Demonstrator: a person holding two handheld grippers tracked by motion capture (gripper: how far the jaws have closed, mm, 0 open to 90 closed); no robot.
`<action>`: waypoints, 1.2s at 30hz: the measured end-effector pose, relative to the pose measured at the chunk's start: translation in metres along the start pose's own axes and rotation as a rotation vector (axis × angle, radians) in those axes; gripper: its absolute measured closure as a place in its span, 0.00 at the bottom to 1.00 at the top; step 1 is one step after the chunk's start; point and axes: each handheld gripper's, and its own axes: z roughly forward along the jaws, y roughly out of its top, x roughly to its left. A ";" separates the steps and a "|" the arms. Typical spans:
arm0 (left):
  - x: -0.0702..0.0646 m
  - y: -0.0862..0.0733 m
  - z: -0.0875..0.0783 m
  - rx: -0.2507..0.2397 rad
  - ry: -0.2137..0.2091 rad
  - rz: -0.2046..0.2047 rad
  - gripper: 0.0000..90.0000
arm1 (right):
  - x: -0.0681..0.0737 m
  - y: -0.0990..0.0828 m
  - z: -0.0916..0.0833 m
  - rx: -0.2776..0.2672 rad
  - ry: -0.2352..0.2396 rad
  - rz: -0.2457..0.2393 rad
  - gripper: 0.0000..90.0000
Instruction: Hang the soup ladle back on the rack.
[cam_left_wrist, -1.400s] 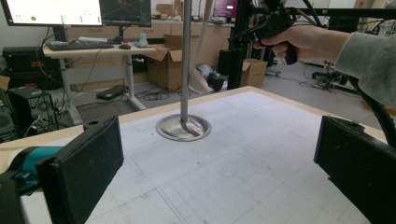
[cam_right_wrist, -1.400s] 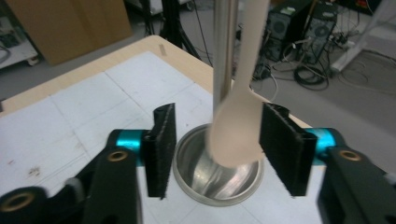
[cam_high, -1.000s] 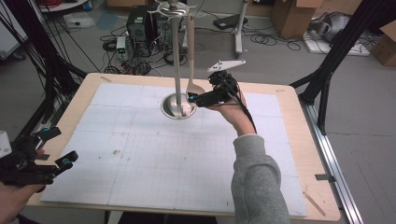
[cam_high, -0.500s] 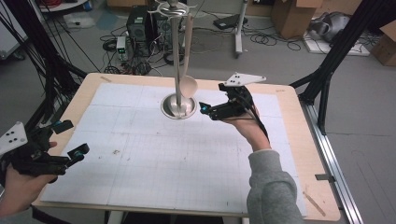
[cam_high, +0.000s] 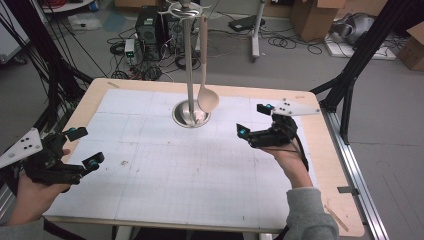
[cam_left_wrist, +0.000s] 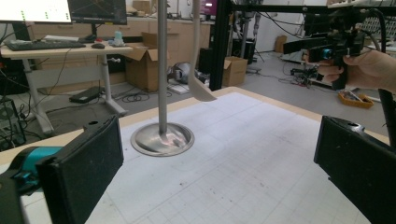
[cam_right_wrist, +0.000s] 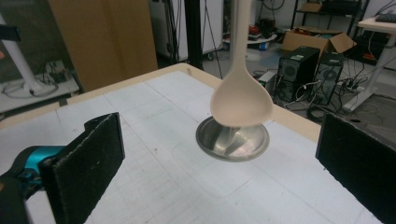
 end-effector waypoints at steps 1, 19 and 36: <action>0.000 0.000 0.001 -0.003 -0.003 0.002 0.02 | -0.001 -0.004 -0.005 -0.006 0.000 0.004 0.00; 0.000 -0.005 0.014 -0.009 -0.017 0.006 0.02 | -0.002 -0.054 -0.079 -0.036 -0.034 0.029 0.00; 0.000 -0.005 0.015 -0.005 -0.015 0.010 0.02 | 0.004 -0.065 -0.117 -0.034 -0.043 0.016 0.00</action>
